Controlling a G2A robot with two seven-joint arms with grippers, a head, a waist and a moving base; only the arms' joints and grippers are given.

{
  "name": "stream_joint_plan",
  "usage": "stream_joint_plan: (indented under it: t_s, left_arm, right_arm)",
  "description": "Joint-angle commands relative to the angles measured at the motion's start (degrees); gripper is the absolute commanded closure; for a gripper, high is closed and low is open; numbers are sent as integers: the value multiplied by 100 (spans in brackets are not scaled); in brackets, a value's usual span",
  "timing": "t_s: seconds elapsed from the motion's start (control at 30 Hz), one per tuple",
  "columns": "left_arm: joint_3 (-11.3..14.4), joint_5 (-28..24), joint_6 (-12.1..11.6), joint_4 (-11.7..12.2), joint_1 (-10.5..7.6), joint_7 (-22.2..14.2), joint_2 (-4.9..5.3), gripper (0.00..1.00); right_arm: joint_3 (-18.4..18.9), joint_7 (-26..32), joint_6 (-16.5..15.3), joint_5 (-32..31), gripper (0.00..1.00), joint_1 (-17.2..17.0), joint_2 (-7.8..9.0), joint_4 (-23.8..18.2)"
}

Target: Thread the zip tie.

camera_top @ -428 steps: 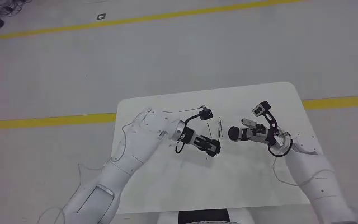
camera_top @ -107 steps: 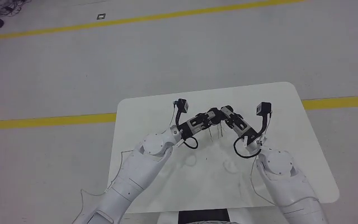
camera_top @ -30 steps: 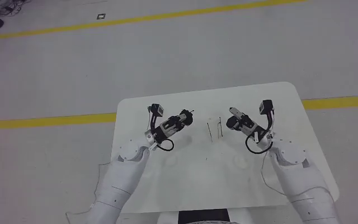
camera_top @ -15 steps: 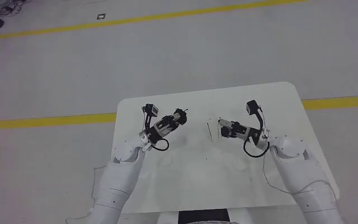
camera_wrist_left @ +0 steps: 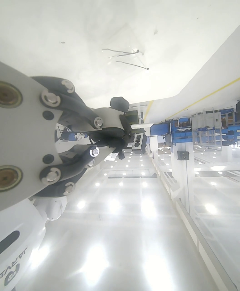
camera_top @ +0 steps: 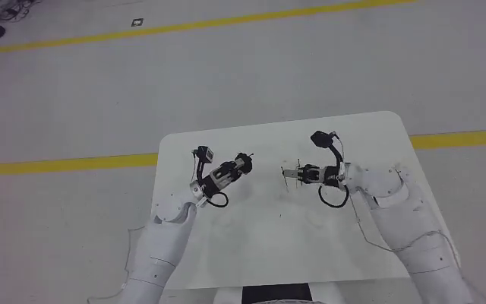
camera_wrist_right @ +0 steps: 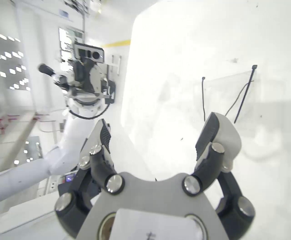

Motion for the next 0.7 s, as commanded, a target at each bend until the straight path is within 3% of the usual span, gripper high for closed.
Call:
stream_joint_plan:
  t_s: [0.0,0.27,0.53,0.67]
  left_arm:
    - [11,119,0,-81,-6,-78,3,100]
    - [46,146,45,-84,0,-16,3,100]
    - [341,274,21,46,-11,115,19,100]
    - [504,309,24,201,-50,248,14,100]
  right_arm:
    - [-84,34,34,-238,0,59,6,-47]
    - [-115,-46,64,-320,0,33,10,-40]
    - [-496,749,749,-1053,0,530,51,-16]
    - [-545,796,631,-815,0,567,44,85]
